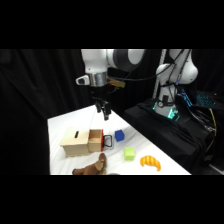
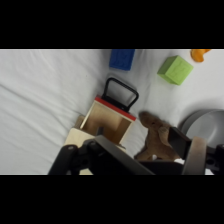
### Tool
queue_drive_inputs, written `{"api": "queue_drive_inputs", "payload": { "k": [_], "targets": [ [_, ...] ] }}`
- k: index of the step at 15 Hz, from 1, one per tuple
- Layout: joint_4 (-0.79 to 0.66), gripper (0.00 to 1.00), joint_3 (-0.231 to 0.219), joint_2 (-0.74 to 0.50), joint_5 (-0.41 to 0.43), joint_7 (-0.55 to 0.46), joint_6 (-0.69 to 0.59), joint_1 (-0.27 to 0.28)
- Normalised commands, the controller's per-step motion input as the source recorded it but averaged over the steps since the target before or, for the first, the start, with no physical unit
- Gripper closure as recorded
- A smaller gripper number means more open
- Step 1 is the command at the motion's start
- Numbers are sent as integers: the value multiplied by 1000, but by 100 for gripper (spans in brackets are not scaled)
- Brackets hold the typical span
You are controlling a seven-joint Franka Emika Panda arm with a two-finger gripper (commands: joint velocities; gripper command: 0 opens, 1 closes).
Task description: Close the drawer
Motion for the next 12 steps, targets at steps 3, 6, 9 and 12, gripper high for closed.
{"api": "queue_drive_inputs", "payload": {
  "k": [3, 6, 9, 12],
  "targets": [
    [-27, 0, 18, -27, -22, 32, -1, -15],
    [-199, 0, 8, -164, -141, 194, 61, 9],
    [-339, 0, 6, -257, -168, 301, 146, 26],
    [-401, 0, 23, -224, -52, 334, 347, 34]
  ]
}}
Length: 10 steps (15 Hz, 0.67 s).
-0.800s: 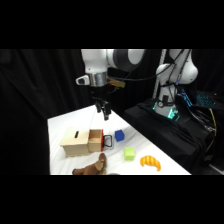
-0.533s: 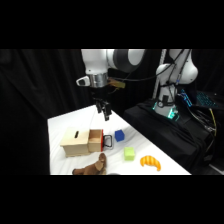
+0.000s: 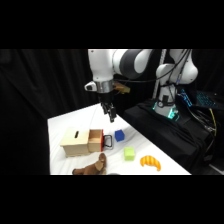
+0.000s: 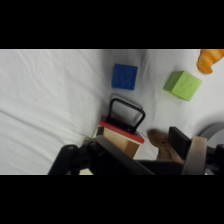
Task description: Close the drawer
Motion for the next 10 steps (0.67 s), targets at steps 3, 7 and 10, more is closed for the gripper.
{"api": "queue_drive_inputs", "payload": {
  "k": [3, 7, 10],
  "targets": [
    [-381, 0, 38, -96, 32, 308, 572, 40],
    [-282, 0, 27, 42, -32, 274, 681, 48],
    [-140, 0, -27, 160, -123, 278, 548, 74]
  ]
}}
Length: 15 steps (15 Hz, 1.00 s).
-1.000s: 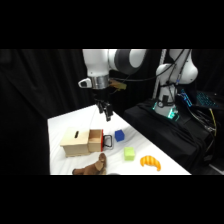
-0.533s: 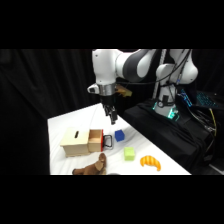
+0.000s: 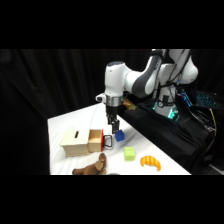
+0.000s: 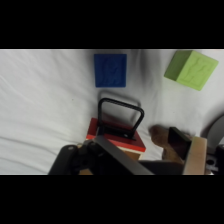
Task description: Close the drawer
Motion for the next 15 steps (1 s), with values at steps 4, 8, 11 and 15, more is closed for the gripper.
{"api": "queue_drive_inputs", "payload": {
  "k": [4, 8, 11, 15],
  "targets": [
    [-46, 0, -119, 175, -127, 244, 401, 131],
    [55, 0, -218, 206, -111, 208, 358, 193],
    [88, 0, -173, 184, 33, 126, 273, 195],
    [90, 0, -195, 165, 67, 112, 263, 254]
  ]
}}
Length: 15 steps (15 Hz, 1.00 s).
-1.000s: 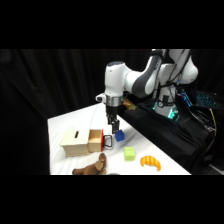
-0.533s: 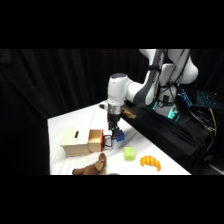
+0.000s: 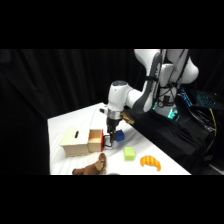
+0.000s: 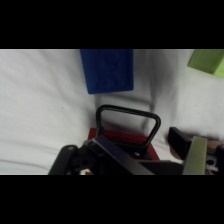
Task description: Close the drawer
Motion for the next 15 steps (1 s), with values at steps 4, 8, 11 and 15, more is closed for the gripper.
{"api": "queue_drive_inputs", "payload": {
  "k": [4, 8, 11, 15],
  "targets": [
    [119, 0, -281, 174, 93, 68, 314, 293],
    [174, 0, -209, 203, 192, -45, 242, 183],
    [209, 0, -122, 207, 194, -85, 179, 94],
    [254, 0, -121, 218, 154, -92, 147, 90]
  ]
}}
